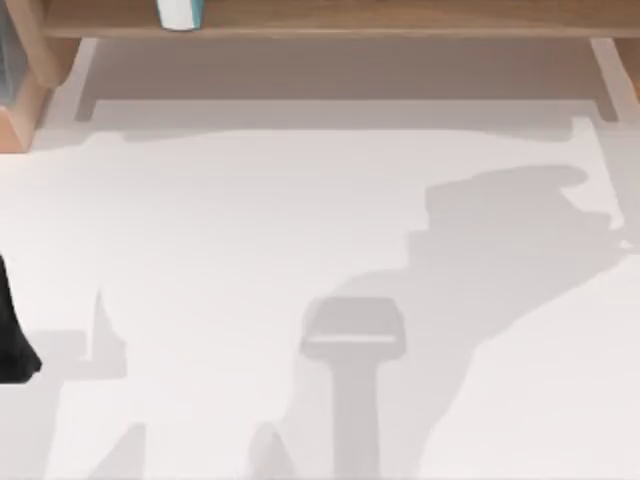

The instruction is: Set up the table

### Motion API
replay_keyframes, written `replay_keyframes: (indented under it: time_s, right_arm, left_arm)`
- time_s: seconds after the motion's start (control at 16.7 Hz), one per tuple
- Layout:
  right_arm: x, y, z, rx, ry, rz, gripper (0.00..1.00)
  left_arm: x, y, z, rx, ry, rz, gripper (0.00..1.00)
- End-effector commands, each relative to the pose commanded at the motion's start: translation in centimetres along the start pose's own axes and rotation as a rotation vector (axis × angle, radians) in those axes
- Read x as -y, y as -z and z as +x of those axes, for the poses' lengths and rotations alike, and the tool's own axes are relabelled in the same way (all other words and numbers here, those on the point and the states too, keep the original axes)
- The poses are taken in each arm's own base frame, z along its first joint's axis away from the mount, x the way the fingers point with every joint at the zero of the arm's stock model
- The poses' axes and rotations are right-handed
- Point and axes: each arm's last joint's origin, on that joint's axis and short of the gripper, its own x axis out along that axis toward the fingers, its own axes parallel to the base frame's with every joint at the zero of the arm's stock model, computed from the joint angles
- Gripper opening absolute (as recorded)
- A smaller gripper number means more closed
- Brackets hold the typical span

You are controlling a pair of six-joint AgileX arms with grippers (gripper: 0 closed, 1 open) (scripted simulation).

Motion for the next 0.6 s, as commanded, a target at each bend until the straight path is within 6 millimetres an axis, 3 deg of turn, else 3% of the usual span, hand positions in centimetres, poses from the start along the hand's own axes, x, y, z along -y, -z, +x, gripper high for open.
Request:
replay_keyframes:
  time_s: [0.3, 0.6]
  right_arm:
    - [4.1, -2.4, 7.8, -0.142, -0.085, -0.064, 1.0]
    - [4.5, -2.6, 13.5, -0.238, -0.164, -0.149, 1.0]
  left_arm:
    - [0.0, 0.0, 0.0, 0.0, 0.0, 0.0, 1.0]
    - [0.0, 0.0, 0.0, 0.0, 0.0, 0.0, 1.0]
